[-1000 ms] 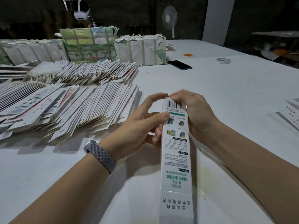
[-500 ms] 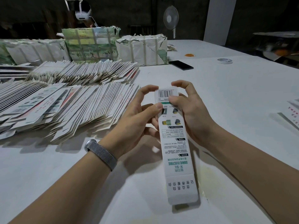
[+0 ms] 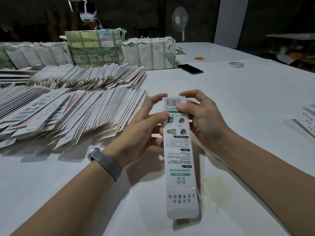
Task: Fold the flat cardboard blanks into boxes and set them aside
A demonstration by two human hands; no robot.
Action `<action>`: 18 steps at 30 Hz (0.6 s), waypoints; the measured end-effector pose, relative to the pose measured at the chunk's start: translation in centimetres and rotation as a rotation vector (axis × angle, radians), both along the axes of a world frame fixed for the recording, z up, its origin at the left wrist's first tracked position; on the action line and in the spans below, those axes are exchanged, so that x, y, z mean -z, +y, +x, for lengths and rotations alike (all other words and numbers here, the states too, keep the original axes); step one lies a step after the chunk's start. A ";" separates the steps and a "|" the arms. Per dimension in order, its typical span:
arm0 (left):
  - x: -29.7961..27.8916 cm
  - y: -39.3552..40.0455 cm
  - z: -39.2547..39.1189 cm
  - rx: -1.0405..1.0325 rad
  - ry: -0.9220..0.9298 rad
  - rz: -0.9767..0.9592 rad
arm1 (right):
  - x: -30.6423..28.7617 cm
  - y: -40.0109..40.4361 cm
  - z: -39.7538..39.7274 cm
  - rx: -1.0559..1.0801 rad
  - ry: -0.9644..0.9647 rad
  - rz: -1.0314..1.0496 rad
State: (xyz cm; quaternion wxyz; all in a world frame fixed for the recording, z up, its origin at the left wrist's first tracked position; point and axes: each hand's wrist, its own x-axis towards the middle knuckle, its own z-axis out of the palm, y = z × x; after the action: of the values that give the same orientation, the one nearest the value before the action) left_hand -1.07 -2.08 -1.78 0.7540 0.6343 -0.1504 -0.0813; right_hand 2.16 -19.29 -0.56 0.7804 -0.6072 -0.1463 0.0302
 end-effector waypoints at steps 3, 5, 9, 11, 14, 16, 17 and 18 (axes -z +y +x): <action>0.2 -0.1 0.0 -0.011 0.016 -0.016 | 0.1 -0.2 0.1 -0.012 0.020 -0.020; 0.0 -0.2 -0.1 -0.011 0.012 -0.023 | 0.1 -0.2 0.1 -0.008 0.004 -0.033; -0.2 -0.3 -0.1 -0.023 -0.005 -0.037 | 0.2 0.3 -0.3 0.006 -0.030 -0.028; -0.1 -0.2 -0.1 -0.025 -0.011 -0.030 | 0.1 0.4 -0.4 0.018 -0.045 -0.043; -0.1 -0.3 -0.1 -0.035 -0.022 -0.013 | -0.1 0.2 -0.4 0.029 -0.053 -0.048; -0.1 -0.4 -0.1 -0.054 -0.034 -0.007 | 0.0 0.2 -0.3 0.025 -0.045 -0.039; -0.1 -0.4 -0.1 -0.064 -0.039 -0.006 | 0.0 0.2 -0.3 0.020 -0.036 -0.032; -0.1 -0.4 0.0 -0.074 -0.044 -0.004 | 0.2 0.3 -0.3 0.018 -0.029 -0.031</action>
State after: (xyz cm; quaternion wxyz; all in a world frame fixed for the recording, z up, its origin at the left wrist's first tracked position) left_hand -1.11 -2.44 -1.71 0.7544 0.6394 -0.1434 -0.0390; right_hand 1.90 -18.95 -0.72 0.7690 -0.6208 -0.1515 0.0165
